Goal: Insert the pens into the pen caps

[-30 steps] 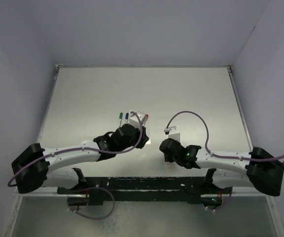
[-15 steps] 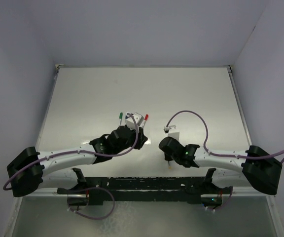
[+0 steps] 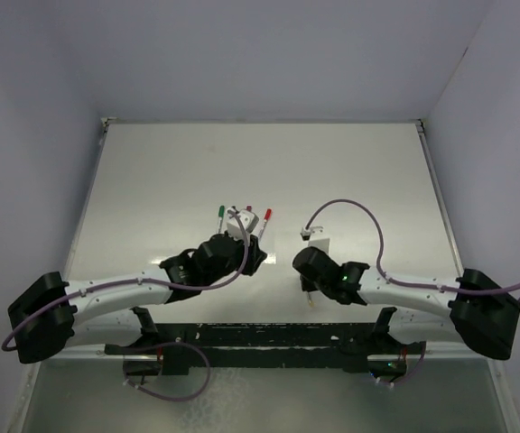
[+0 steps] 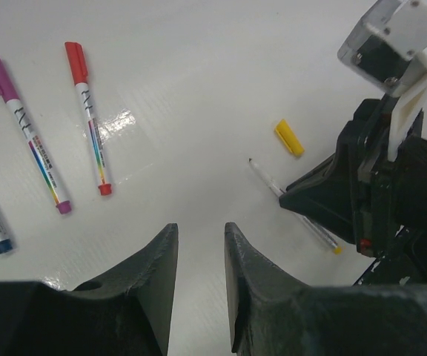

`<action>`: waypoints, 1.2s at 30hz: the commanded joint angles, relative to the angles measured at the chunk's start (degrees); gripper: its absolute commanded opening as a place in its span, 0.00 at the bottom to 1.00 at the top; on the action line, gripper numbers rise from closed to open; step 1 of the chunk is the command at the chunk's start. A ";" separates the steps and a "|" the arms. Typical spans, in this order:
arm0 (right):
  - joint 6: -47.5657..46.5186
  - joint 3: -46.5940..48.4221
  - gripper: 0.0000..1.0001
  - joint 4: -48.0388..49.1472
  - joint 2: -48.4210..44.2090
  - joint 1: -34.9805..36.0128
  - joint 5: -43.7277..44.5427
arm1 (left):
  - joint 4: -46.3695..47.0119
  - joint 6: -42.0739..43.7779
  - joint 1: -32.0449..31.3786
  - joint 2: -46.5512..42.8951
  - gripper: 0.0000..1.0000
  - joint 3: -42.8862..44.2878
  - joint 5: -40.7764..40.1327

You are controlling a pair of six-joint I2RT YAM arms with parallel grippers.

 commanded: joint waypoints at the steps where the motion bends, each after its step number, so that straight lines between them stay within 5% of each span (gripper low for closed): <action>1: -3.46 0.81 0.00 5.05 -6.58 -2.88 1.95 | 6.41 1.59 -0.51 -3.48 0.34 -3.51 1.11; 11: -9.59 -6.78 0.00 23.38 -24.62 -9.74 -5.25 | 25.24 1.95 -0.61 -1.89 0.43 -8.97 11.02; 20: -8.44 -10.07 0.00 35.68 -25.36 -9.74 -9.78 | 36.44 -0.52 -0.54 6.75 0.48 -7.08 16.44; 36: -6.21 -12.28 0.00 44.48 -22.24 -9.74 -13.00 | 43.95 -3.12 -0.61 12.20 0.50 -6.02 14.15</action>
